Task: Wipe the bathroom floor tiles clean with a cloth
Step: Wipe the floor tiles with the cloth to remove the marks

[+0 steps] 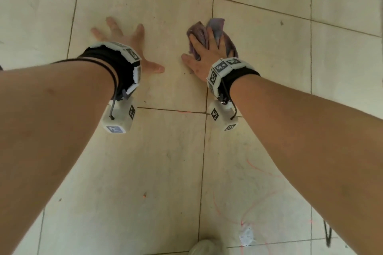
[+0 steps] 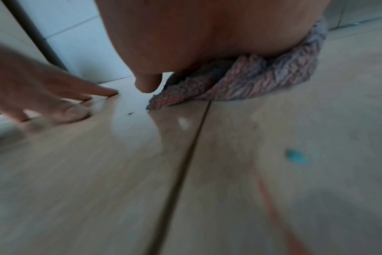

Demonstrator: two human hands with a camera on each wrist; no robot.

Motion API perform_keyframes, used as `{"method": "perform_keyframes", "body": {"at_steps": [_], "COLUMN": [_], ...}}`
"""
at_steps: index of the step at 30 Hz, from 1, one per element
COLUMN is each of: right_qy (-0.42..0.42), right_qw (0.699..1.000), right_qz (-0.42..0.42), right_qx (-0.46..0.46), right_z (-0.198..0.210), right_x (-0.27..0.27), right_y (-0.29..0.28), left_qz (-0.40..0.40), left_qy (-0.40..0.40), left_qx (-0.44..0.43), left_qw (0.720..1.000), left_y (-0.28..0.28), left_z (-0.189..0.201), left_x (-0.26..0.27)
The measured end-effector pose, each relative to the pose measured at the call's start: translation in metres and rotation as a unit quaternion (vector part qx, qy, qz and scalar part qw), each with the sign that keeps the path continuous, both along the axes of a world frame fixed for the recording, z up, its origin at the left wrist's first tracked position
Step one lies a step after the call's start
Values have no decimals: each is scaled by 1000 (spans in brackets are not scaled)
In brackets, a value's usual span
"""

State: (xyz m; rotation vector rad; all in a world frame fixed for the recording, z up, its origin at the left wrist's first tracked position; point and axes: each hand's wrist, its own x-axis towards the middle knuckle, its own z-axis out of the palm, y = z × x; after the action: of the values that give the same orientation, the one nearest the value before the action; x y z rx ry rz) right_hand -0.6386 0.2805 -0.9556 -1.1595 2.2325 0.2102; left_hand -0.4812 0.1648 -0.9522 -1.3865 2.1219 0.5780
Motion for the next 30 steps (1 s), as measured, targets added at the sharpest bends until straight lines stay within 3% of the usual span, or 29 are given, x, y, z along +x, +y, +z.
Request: {"method": "perform_keyframes", "body": {"at_steps": [6, 10, 13, 16, 19, 22, 27, 30], "right_qy": [-22, -43, -36, -13, 7, -8, -30, -22], "right_qw": [998, 993, 988, 991, 997, 999, 992, 987], "right_qz": [57, 110, 148, 122, 41, -11, 120, 155], "right_qx": [5, 16, 31, 48, 58, 39, 18, 33], "right_z": [-1, 0, 0, 5, 5, 1, 0, 3], "right_x": [52, 84, 86, 57, 31, 50, 111, 105], "right_y": [36, 70, 106, 129, 118, 97, 105, 133], "left_qz": [-59, -39, -84, -96, -107, -112, -105, -85], "left_qy": [-20, -21, -33, -22, -19, 9, 31, 24], "left_qx": [-2, 20, 17, 27, 32, 34, 30, 22], "left_qw": [998, 999, 996, 995, 994, 993, 993, 996], "left_y": [6, 32, 54, 63, 59, 56, 47, 50], "left_z": [9, 9, 6, 0, 4, 6, 8, 10], "left_x": [24, 30, 28, 31, 36, 45, 65, 75]}}
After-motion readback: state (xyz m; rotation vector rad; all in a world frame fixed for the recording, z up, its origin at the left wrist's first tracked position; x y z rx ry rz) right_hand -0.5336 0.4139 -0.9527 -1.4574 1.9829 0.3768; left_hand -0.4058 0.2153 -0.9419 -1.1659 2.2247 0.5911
